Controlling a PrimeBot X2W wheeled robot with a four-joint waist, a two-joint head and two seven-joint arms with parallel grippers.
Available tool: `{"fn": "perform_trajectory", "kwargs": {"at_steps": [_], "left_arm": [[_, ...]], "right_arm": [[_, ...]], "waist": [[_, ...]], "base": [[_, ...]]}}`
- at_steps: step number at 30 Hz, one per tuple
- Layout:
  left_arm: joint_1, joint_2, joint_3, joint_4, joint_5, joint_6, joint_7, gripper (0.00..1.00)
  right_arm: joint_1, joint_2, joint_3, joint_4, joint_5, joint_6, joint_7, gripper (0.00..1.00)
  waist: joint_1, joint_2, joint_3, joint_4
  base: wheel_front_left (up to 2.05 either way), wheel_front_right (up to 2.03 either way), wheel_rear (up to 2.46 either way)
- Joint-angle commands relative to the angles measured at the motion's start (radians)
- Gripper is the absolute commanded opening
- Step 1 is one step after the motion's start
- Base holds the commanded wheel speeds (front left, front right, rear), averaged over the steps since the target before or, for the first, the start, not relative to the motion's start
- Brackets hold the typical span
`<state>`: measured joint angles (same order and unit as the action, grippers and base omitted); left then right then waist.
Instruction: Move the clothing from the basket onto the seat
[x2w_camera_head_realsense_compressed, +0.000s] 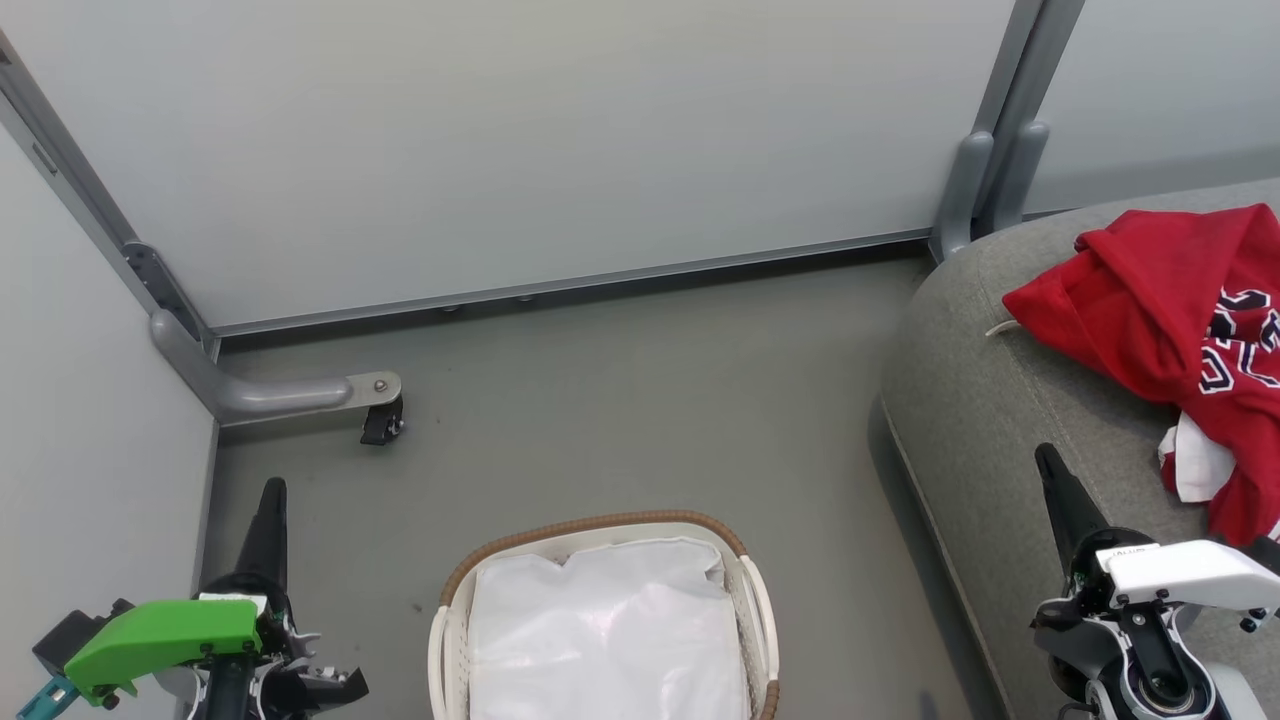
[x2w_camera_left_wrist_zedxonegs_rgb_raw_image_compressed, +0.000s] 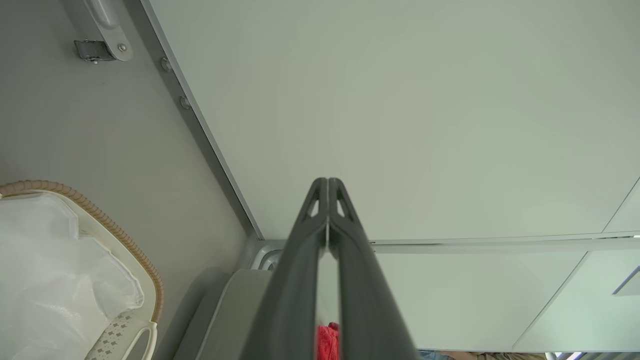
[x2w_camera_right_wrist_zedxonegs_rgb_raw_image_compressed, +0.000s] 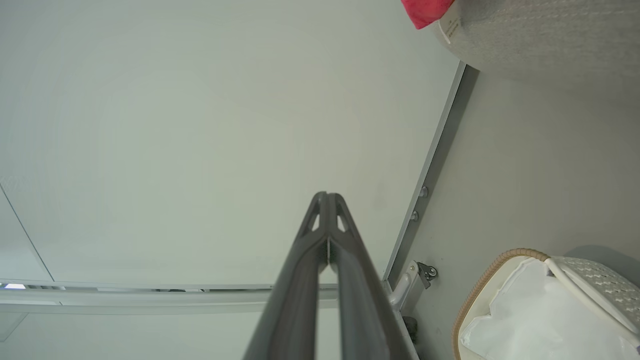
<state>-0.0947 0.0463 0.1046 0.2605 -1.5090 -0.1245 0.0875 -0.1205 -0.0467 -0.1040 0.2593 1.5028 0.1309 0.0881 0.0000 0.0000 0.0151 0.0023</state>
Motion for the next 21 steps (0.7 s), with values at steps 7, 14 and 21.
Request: {"fn": "perform_trajectory", "kwargs": {"at_steps": [7, 14, 21], "left_arm": [[-0.021, 0.007, 0.009, -0.013, -0.062, -0.007, 0.017, 0.0], [-0.022, 0.007, 0.012, -0.018, -0.107, -0.009, 0.029, 0.0], [-0.02, 0.007, 0.011, -0.017, -0.105, -0.009, 0.03, 0.0]], "right_arm": [[0.014, -0.006, -0.008, -0.012, 0.065, 0.0, 0.019, 0.0], [0.018, -0.006, -0.013, -0.018, 0.112, 0.0, 0.029, 0.0], [0.018, -0.006, -0.012, -0.017, 0.111, 0.0, 0.03, 0.0]], "waist": [[0.0, 0.0, -0.006, -0.001], [0.0, 0.0, -0.012, -0.002], [0.0, 0.0, -0.012, -0.002]], "base": [[0.0, 0.0, 0.0], [0.0, 0.0, 0.0], [0.0, 0.0, 0.0]]}}
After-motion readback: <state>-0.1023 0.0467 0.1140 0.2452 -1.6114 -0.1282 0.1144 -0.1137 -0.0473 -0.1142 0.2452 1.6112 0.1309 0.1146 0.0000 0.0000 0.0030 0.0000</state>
